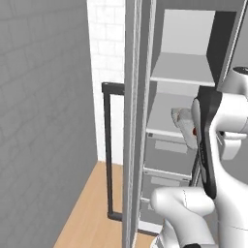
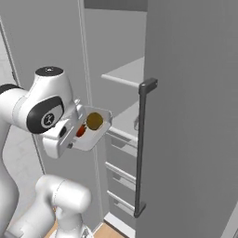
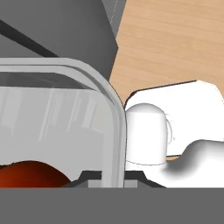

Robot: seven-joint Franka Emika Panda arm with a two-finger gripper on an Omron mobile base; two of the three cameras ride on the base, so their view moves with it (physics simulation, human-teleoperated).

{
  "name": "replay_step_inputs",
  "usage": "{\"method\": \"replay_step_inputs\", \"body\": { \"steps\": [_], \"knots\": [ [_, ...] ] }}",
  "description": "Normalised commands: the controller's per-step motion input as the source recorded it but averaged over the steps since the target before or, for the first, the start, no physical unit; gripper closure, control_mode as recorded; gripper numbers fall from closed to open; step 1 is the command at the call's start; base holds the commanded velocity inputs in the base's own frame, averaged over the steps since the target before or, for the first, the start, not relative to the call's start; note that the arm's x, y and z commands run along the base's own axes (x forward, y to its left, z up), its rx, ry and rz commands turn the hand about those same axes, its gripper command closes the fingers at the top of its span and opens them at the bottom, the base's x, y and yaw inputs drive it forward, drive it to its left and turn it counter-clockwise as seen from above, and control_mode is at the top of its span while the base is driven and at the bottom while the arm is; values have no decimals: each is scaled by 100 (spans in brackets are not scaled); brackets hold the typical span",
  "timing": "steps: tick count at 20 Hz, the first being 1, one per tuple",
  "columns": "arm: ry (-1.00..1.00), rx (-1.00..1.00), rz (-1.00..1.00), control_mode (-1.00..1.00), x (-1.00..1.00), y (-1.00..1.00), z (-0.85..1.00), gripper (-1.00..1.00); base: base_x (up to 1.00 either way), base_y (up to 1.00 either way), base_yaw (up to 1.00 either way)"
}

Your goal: Take the meat container that has the steak and place it on the second highest rack of the freezer. Then take the vegetable container that has the tomato and avocado and place it on the highest rack of the freezer.

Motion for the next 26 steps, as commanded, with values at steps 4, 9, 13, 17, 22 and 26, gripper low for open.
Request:
{"method": "replay_step_inputs", "body": {
  "steps": [4, 9, 13, 17, 22, 26],
  "knots": [
    [0, 0, 0, 100, 0, 0, 0, 100, 47, -8, -19],
    [0, 0, 0, 100, 0, 0, 0, 100, 52, 0, -21],
    [0, 0, 0, 100, 0, 0, 0, 100, 18, 0, -10],
    [0, 0, 0, 100, 0, 0, 0, 100, 0, 0, 0],
    [0, 0, 0, 100, 0, 0, 0, 100, -13, -9, 1],
    [0, 0, 0, 100, 0, 0, 0, 100, 9, -34, 2]
  ]
}}
